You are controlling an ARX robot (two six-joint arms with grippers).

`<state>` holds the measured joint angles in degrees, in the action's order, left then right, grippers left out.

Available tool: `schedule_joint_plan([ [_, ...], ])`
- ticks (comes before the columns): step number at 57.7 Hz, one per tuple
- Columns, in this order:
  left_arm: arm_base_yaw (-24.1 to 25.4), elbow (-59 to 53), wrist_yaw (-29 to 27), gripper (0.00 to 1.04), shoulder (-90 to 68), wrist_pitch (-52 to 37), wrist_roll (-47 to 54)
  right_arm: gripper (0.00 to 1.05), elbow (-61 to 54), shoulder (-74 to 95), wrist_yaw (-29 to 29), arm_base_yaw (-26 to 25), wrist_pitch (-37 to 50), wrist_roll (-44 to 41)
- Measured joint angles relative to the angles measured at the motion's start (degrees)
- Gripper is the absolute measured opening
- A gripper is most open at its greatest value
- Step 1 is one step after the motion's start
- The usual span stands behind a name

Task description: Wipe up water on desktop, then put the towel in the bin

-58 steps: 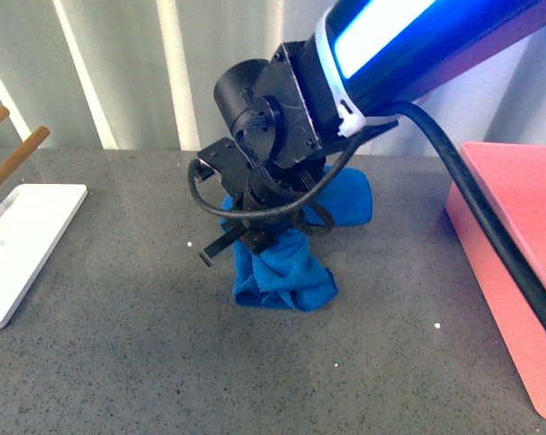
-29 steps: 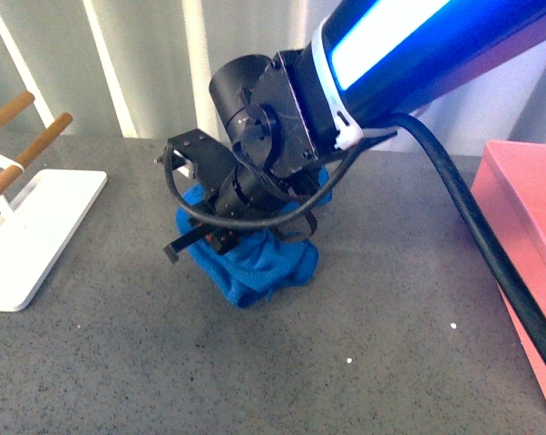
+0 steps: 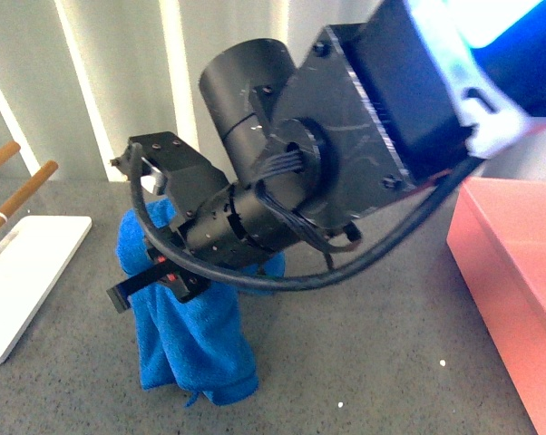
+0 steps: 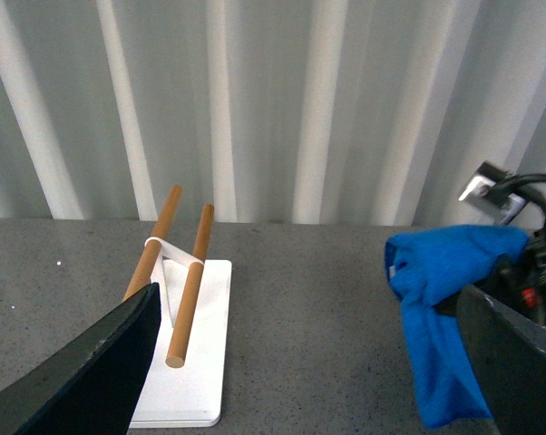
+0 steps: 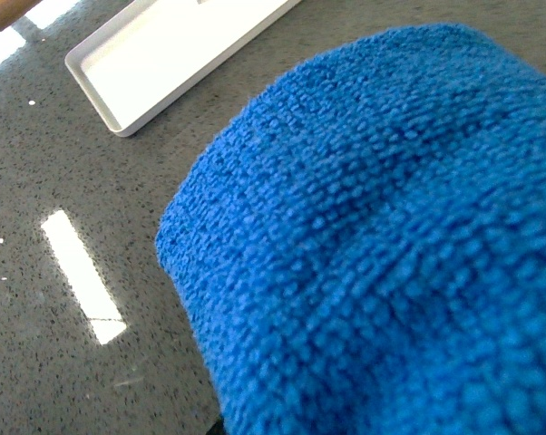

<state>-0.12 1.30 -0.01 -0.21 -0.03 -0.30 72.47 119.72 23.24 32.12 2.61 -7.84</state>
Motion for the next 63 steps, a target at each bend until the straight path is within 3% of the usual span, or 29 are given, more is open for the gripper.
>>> schedule_joint_plan([
  [12,0.00,0.00,0.00,0.98,0.00,0.00,0.00,0.05,-2.56,-13.16,-5.16,-3.34,-6.08,-1.60],
  [26,0.00,0.00,0.00,0.98,0.00,0.00,0.02,0.05,5.90,-24.79,-21.27,-7.50,-22.80,-1.49],
  [34,0.00,0.00,-0.02,0.98,0.00,0.00,0.02,0.05,11.89,-26.88,-34.58,-14.29,-33.05,-0.87],
  [42,0.00,0.00,0.00,0.98,0.00,0.00,0.02,0.05,14.82,-27.39,-41.88,-22.80,-39.23,0.13],
  [52,0.00,0.00,0.00,0.98,0.00,0.00,0.02,0.05,13.86,-28.52,-41.92,-33.94,-41.99,0.11],
  [63,0.00,0.00,-0.02,0.98,0.00,0.00,0.02,0.05,7.26,-27.87,-38.51,-38.56,-38.38,-1.55],
])
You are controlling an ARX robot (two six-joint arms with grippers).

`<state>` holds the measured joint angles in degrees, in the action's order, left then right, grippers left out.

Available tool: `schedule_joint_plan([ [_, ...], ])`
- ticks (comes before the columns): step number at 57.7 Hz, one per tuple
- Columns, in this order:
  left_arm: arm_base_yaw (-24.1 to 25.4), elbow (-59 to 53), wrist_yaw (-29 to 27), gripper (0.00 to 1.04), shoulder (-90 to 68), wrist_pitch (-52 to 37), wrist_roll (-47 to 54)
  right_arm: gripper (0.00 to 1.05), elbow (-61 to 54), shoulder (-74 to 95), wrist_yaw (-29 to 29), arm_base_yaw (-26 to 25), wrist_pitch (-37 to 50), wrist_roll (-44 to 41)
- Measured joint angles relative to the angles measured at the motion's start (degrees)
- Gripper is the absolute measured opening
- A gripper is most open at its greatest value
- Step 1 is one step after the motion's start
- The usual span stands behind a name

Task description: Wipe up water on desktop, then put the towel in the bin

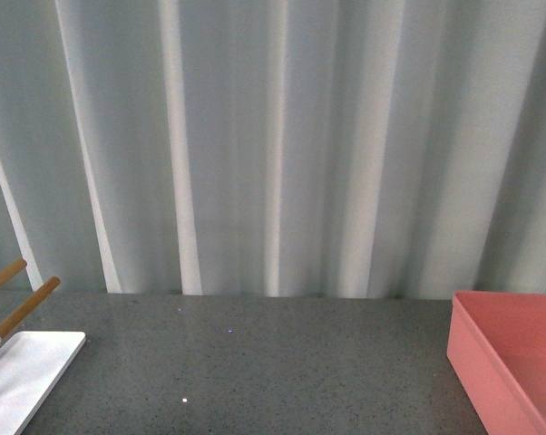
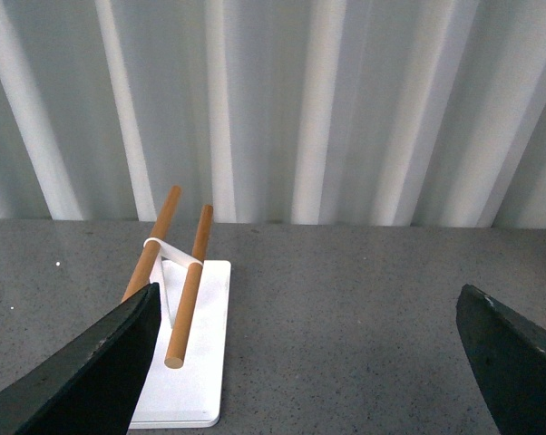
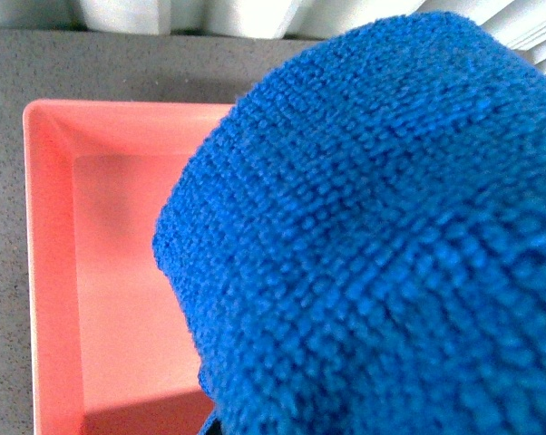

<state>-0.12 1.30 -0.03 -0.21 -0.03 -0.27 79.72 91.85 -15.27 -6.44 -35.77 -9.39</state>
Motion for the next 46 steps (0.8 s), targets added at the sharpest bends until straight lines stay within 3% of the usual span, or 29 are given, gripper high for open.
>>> schedule_joint_plan([
  [30,0.00,0.00,0.02,0.98,0.00,0.00,0.00,0.06,-7.04,2.36,4.68,-0.57,5.35,2.36],
  [46,0.00,0.00,0.02,0.98,0.00,0.00,0.00,0.53,-7.48,2.56,3.87,-1.09,4.90,3.91],
])
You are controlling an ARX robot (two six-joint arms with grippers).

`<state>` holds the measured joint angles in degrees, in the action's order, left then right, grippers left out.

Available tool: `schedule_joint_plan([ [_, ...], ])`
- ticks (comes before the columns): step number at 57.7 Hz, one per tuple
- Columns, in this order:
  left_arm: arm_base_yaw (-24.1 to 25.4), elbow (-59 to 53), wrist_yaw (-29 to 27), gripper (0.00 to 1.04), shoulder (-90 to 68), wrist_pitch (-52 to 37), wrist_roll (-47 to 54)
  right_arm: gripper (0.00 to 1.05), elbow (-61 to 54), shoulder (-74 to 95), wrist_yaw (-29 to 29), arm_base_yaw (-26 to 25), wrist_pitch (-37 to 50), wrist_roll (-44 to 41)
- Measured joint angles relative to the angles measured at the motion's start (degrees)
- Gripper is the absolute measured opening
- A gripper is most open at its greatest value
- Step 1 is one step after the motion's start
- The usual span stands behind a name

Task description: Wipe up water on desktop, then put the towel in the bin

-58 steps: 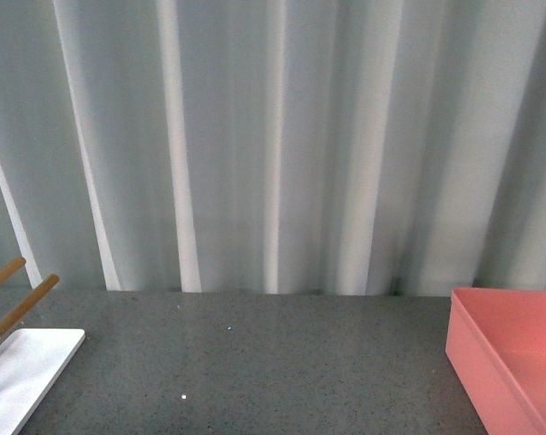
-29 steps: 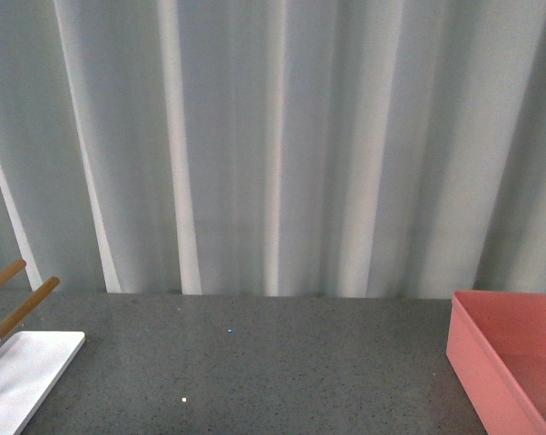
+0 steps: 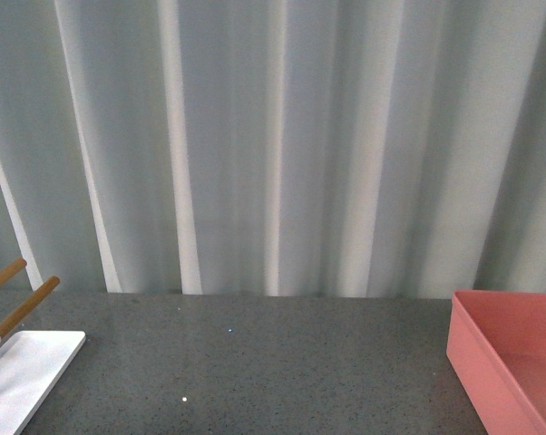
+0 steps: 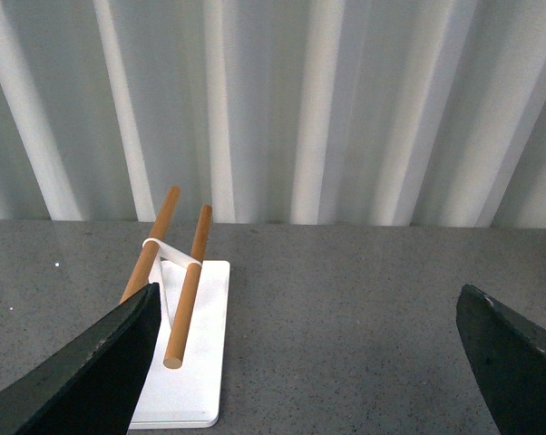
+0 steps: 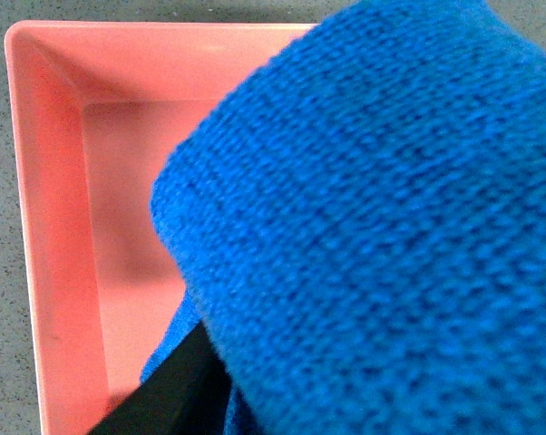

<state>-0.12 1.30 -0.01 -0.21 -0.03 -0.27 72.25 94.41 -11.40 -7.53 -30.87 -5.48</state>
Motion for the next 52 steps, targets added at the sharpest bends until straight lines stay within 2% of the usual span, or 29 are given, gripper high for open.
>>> schedule_joint_plan([
  [16,0.00,0.00,0.00,0.98,0.00,0.00,0.00,0.99,0.00,0.00,0.00,0.02,0.00,0.24],
  [49,0.00,0.00,0.00,0.98,0.00,0.00,0.00,0.98,0.00,0.00,-0.02,0.02,-0.02,0.39],
  [52,0.00,0.00,0.00,0.98,0.00,0.00,0.00,0.98,1.51,0.92,-0.13,0.04,-4.00,1.31],
])
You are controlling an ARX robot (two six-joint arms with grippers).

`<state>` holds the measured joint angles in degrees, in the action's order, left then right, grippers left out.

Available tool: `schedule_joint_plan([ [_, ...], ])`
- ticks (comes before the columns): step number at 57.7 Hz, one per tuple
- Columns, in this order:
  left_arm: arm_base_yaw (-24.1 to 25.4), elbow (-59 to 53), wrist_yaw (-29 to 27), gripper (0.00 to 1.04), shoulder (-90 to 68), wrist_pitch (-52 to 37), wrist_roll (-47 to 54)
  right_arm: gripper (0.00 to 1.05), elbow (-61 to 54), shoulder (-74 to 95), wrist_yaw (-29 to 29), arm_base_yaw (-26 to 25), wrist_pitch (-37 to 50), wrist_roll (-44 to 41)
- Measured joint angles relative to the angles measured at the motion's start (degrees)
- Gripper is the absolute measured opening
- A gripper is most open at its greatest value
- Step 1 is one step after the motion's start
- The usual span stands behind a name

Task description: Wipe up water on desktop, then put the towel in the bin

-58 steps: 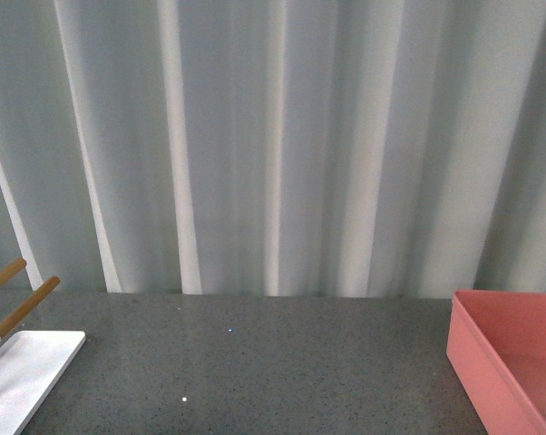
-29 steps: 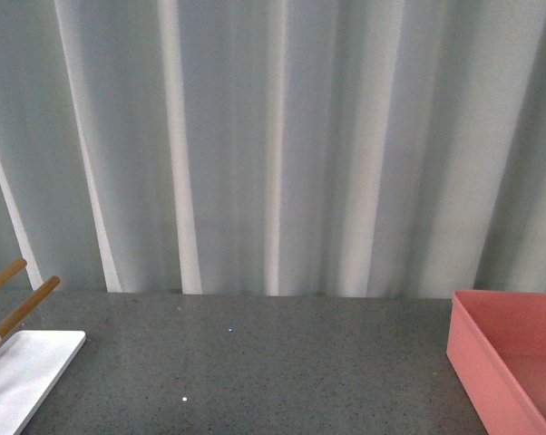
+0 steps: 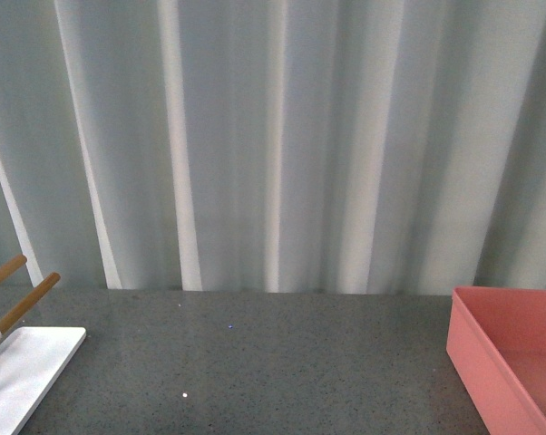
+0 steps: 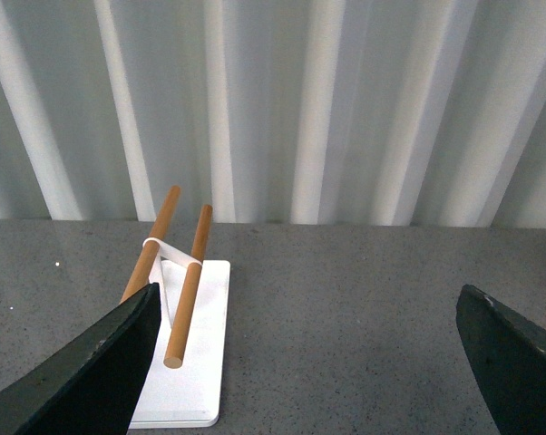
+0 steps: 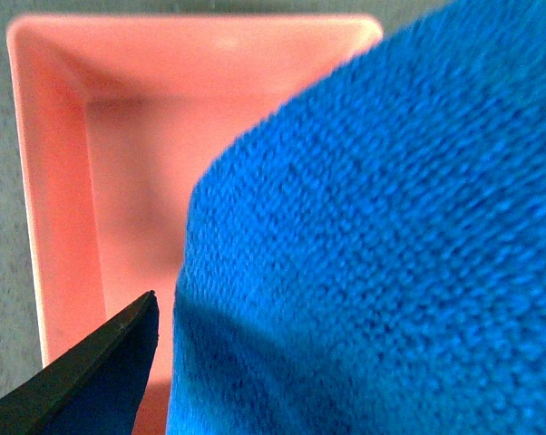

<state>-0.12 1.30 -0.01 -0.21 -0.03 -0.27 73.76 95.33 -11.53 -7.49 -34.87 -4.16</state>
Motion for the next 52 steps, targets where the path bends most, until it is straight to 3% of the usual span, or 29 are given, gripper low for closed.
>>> schedule_joint_plan([
  [6,0.00,0.00,0.00,0.98,0.02,0.00,0.00,0.98,1.46,1.73,-0.39,0.37,-5.90,0.83],
  [52,0.00,0.00,0.00,0.98,0.02,0.00,0.00,0.98,1.09,2.73,-1.86,1.90,-7.56,-0.55],
])
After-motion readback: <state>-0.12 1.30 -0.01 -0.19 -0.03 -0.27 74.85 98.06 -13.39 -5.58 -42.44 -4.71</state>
